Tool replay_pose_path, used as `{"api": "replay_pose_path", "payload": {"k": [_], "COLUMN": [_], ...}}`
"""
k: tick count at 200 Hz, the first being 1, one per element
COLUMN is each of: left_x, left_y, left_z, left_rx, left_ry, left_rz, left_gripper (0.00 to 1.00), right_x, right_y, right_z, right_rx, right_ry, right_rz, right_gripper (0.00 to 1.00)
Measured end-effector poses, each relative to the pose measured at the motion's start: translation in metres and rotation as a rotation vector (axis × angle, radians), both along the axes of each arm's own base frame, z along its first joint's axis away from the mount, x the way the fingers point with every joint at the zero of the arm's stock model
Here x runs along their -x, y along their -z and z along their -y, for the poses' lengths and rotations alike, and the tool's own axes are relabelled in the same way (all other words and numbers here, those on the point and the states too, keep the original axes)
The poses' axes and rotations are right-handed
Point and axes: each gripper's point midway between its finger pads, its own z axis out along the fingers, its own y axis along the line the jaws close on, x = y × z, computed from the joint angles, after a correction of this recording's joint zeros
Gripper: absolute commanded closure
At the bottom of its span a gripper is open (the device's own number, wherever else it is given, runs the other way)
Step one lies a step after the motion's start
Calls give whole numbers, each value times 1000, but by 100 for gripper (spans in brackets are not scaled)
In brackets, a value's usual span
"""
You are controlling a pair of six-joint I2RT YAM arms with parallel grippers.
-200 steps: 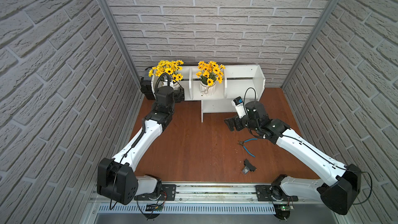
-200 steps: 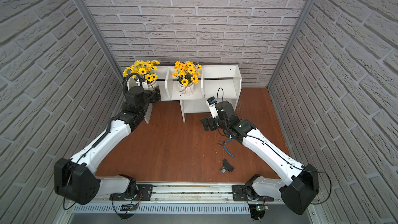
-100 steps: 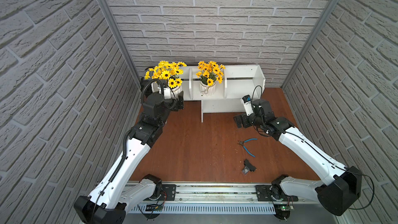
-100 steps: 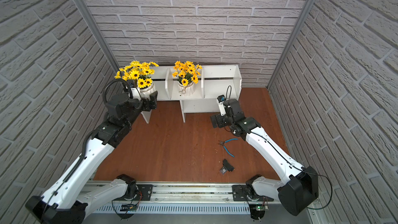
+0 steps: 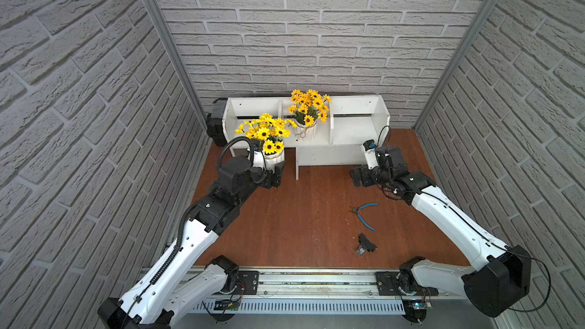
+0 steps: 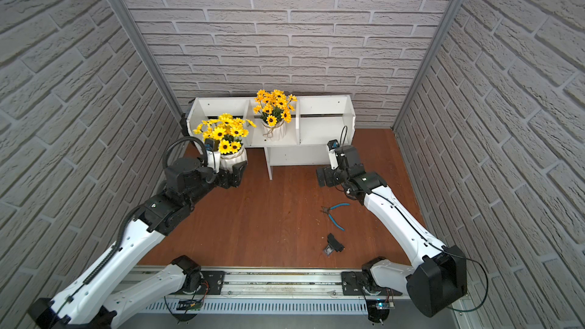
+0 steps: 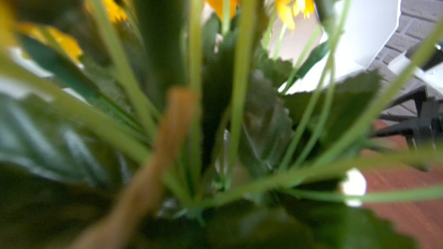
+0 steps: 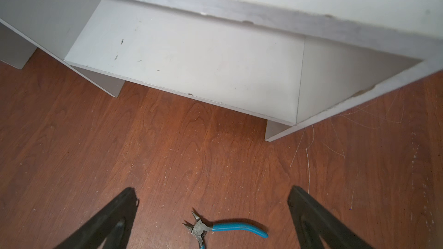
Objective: Take the sunflower pots off the shelves
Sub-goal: Place the sunflower pot at the center of the board.
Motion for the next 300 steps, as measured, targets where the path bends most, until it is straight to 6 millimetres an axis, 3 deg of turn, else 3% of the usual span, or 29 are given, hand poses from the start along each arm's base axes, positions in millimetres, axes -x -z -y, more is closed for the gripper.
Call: {"api": "replay_pose_path", "payload": {"k": [62,111,133,207,234,300], "left_x": [18,24,22,15,12,5], "left_y": [77,113,128,163,176,173], "left_z": [38,67,79,127,154,237], "left_rx": [-62,-100,-115,-127,-141,-87], "left_ry": [126,172,179,220,245,305], "left_rz": [-92,-87,-81,-66,-65,23], "left_gripper": [87,89,89,89,90,90], "right_x": [2,-3,-5,10,12,14], "right_y": [22,19,18,5,4,10], "right_z": [27,31,44,149,162,172], "right_rx": [-15,-29,-17,-4,-16,-35], "right_ry": [91,112,165,606,656,681], "right_rz": [-45,-29,-24,65,74,69], "right_gripper": [0,0,0,0,0,0]}}
